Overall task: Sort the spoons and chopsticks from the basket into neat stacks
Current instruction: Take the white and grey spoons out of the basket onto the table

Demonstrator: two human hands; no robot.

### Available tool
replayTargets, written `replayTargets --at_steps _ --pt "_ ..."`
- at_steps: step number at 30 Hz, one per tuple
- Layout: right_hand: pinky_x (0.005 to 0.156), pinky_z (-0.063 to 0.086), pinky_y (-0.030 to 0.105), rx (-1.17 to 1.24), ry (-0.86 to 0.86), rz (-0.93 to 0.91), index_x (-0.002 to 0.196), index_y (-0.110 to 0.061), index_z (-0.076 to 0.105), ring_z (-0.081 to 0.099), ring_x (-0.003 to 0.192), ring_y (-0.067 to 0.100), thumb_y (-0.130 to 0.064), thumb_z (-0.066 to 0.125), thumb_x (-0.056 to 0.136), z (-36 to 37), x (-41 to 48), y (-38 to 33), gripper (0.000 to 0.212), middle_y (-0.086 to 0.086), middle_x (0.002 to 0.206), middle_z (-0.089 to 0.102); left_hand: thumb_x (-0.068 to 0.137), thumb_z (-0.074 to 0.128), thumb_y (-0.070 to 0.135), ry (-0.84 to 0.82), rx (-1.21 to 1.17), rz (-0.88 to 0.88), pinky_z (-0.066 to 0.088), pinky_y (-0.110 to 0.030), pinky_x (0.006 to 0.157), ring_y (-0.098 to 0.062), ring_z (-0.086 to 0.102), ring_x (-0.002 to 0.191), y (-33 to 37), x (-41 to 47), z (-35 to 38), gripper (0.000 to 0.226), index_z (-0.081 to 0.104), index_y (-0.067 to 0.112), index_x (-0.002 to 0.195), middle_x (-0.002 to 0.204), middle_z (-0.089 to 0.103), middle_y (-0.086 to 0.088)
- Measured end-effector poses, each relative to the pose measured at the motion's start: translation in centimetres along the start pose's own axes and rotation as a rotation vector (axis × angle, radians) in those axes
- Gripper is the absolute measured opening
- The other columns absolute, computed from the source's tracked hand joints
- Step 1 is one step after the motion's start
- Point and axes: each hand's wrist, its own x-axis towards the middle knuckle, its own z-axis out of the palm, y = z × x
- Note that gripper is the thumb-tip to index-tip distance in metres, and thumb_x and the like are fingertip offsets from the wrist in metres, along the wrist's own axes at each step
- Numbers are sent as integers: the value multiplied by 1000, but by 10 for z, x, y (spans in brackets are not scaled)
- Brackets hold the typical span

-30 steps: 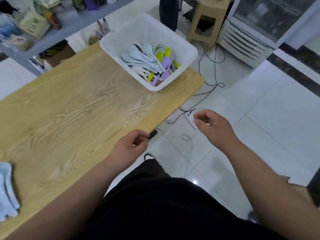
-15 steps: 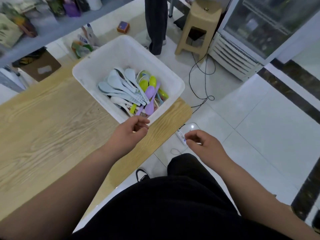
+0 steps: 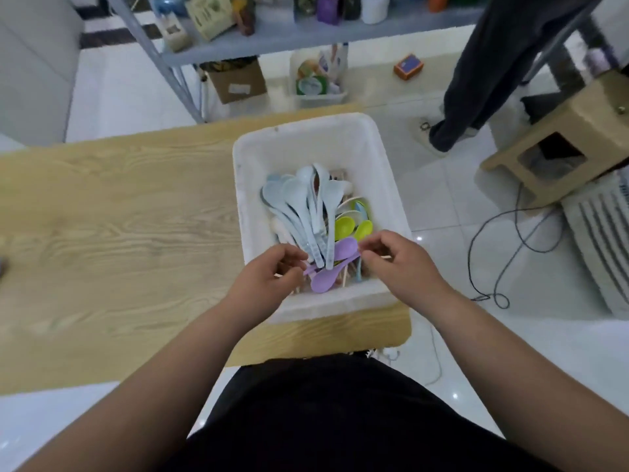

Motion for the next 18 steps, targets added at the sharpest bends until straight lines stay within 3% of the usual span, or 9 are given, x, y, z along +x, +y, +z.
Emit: replayTargets --at_steps 2,6,11,13,15,18 --pt "76 47 9 -57 -68 -29 96 -31 67 63 85 -4 -16 64 93 -3 32 -4 15 -19 94 70 93 61 9 78 -22 -28 46 -12 72 -12 63 88 0 2 10 24 66 30 103 96 71 8" --pt "85 49 27 -175 -135 -33 107 -21 68 63 93 10 -17 62 93 9 78 -9 16 -11 98 67 92 61 10 162 -72 -101 44 -8 70 -9 63 86 -7 1 18 22 66 29 102 98 71 7" --pt "89 48 32 -306 -151 29 125 -18 60 62 106 18 -34 66 92 33 115 -8 37 -1 116 64 93 61 13 191 -17 -143 45 -8 62 -6 61 78 -13 23 10 18 64 24 107 96 68 7" --pt "85 44 31 -414 -142 30 130 -18 57 59 108 21 -43 67 90 45 126 -13 48 4 122 61 94 60 17 193 18 -161 45 -12 57 -7 61 73 -12 44 6 17 60 25 109 94 66 8" --pt "80 42 30 -520 -130 37 128 -18 56 59 107 25 -50 67 88 57 134 -17 53 7 122 59 93 60 21 189 75 -191 51 -21 63 -10 64 77 -8 68 4 21 57 24 113 97 63 7" --pt "81 50 36 -672 -153 59 118 -13 56 60 104 32 -53 68 87 71 141 -19 53 11 121 56 90 61 20 218 161 -191 53 -30 66 -15 64 77 -8 101 4 30 55 18 119 96 62 4"
